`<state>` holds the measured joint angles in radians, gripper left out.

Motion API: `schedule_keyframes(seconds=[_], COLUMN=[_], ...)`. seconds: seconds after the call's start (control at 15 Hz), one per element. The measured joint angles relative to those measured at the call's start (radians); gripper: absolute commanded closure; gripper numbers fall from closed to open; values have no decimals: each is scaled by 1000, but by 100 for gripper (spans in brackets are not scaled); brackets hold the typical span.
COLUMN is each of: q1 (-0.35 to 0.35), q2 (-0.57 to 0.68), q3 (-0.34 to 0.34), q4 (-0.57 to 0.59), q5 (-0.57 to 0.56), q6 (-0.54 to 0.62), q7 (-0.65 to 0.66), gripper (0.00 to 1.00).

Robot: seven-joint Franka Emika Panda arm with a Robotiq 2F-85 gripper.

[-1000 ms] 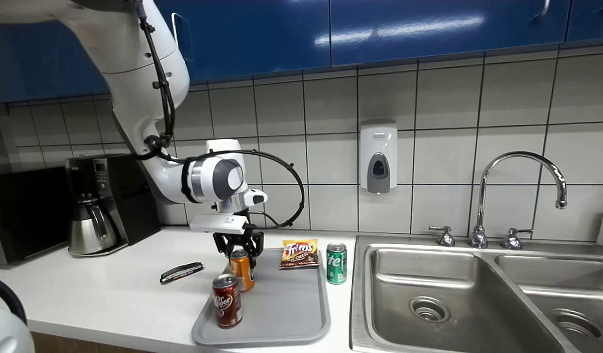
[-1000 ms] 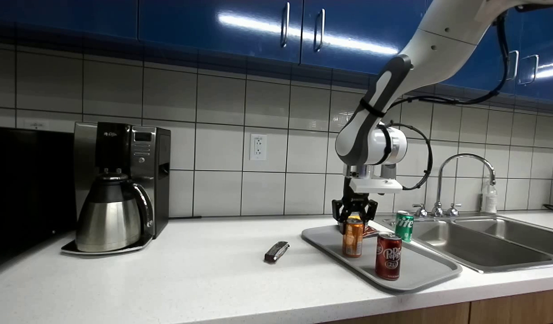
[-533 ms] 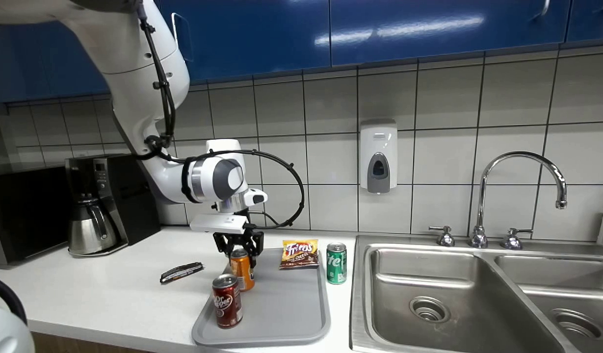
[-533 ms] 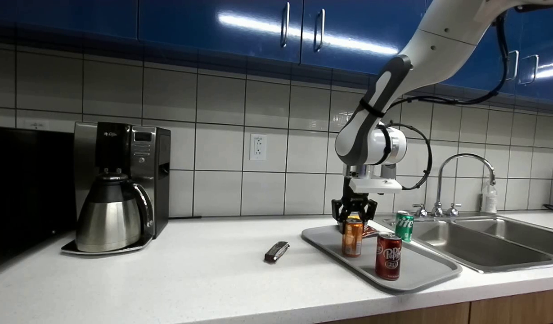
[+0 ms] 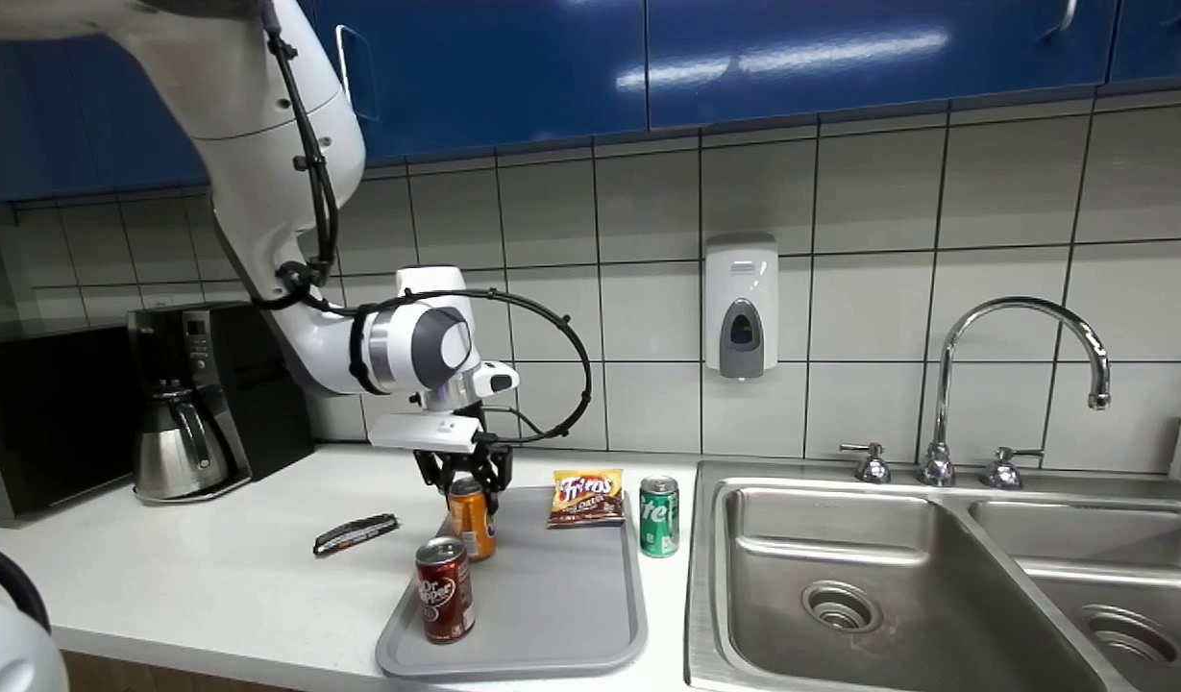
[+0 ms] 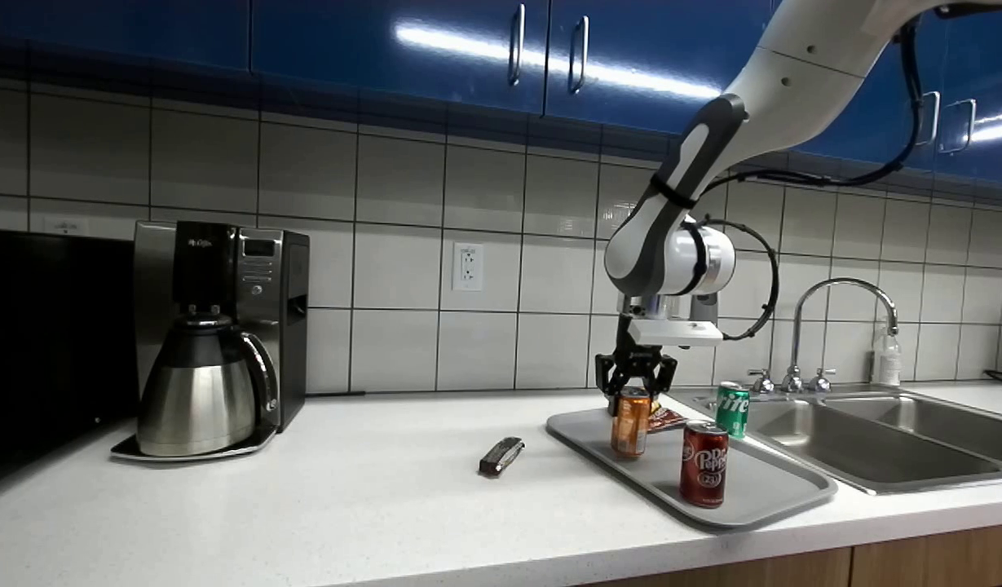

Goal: Remove the cans from the tray and then put them on the counter

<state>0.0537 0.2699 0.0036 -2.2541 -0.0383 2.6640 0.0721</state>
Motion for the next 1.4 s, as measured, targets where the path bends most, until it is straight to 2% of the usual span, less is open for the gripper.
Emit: schedule_keyframes(seconds=[0.93,1.4], q1=[3,40], q2=[-119,-122], q3=[63,100], q4=[-76,-86], q5=[20,20], q6=[47,58], q7=[-50,-51], gripper=[62,62])
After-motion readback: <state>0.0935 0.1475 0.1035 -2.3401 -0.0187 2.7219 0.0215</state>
